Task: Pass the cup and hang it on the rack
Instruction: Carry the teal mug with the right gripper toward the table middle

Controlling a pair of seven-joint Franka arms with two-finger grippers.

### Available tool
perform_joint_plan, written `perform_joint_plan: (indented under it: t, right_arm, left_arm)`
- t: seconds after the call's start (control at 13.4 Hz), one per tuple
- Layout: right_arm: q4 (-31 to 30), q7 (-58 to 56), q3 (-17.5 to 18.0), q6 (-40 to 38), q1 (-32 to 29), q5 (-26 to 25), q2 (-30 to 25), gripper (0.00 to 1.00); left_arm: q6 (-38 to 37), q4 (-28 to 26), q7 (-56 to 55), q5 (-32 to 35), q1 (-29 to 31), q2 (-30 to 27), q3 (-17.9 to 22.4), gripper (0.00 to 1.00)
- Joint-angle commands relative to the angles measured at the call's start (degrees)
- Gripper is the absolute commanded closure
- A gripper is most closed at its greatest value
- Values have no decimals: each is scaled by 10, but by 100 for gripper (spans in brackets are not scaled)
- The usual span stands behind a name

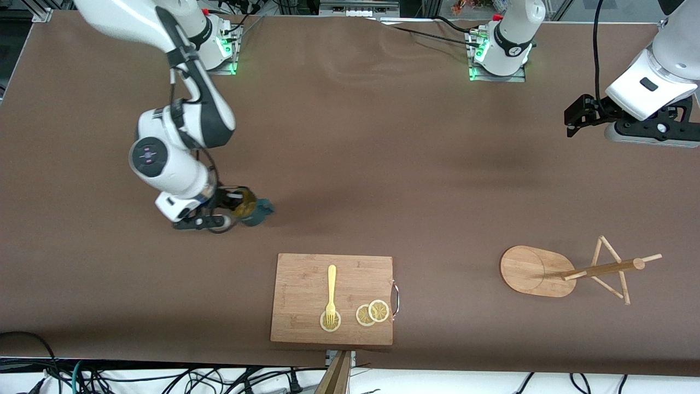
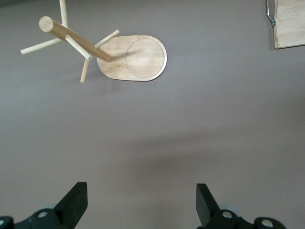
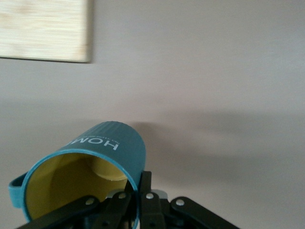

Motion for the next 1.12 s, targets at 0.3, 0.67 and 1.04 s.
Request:
perform_joint_plan:
  t: [0.3, 0.67, 1.04]
  right_arm:
    - [183, 270, 8, -84, 177, 10, 106, 100]
    - [315, 412, 35, -72, 273, 7, 215, 100]
    - [332, 480, 33, -31, 340, 3, 249, 99]
  left_arm:
    - [-12, 6, 10, -10, 4, 1, 0, 0]
    - [-11, 1, 12, -7, 5, 5, 2, 0]
    - [-11, -6, 12, -10, 5, 5, 1, 0]
